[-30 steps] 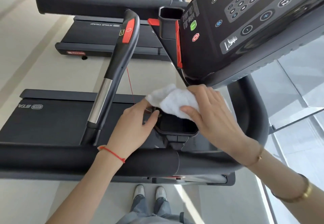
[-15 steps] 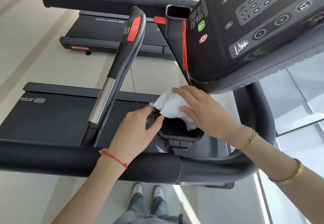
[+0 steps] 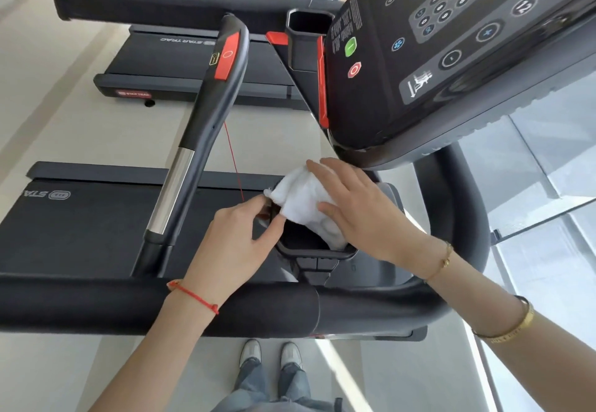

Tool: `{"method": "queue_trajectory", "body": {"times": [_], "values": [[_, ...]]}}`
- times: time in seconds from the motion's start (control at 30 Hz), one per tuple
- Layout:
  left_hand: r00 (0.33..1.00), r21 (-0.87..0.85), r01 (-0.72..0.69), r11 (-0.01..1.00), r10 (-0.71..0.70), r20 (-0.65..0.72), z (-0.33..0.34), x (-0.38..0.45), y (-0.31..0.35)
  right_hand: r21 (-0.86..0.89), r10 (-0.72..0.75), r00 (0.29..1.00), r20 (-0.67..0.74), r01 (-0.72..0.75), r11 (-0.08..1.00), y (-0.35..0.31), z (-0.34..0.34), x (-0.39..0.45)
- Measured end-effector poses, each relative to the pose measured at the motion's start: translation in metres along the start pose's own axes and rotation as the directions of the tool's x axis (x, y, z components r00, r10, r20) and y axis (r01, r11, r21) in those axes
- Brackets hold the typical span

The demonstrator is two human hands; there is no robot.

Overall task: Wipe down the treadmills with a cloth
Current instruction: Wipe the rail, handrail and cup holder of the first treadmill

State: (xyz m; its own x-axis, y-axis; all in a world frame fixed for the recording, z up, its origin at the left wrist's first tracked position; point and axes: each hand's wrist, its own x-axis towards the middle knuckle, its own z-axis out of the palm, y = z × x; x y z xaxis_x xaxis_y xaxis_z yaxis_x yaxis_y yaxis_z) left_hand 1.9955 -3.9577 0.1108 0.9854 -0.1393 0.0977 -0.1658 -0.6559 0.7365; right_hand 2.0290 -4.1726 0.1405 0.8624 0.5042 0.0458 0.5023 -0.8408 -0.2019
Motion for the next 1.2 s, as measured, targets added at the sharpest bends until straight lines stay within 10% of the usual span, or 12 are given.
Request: {"method": "queue_trajectory", "body": {"times": [0.23, 0.63, 1.03, 1.2], "values": [[1.000, -0.006, -0.028, 1.000, 0.028, -0.009, 0.002, -0.001, -0.003, 0.547, 0.423, 0.906, -0.025, -0.342, 0.764, -0.026, 0.016, -0.045], [0.999, -0.018, -0.032, 0.999, 0.032, -0.006, 0.001, 0.000, -0.001, 0.601, 0.536, 0.836, 0.115, -0.489, 0.632, -0.029, 0.018, -0.055], [1.000, 0.007, -0.016, 1.000, 0.016, -0.005, 0.002, -0.001, -0.001, 0.599, 0.527, 0.837, 0.147, -0.499, 0.626, -0.028, 0.013, -0.058], [1.000, -0.001, -0.005, 1.000, 0.005, -0.017, 0.001, -0.001, 0.000, 0.287, 0.329, 0.938, -0.106, -0.287, 0.914, -0.029, 0.005, -0.041]]}}
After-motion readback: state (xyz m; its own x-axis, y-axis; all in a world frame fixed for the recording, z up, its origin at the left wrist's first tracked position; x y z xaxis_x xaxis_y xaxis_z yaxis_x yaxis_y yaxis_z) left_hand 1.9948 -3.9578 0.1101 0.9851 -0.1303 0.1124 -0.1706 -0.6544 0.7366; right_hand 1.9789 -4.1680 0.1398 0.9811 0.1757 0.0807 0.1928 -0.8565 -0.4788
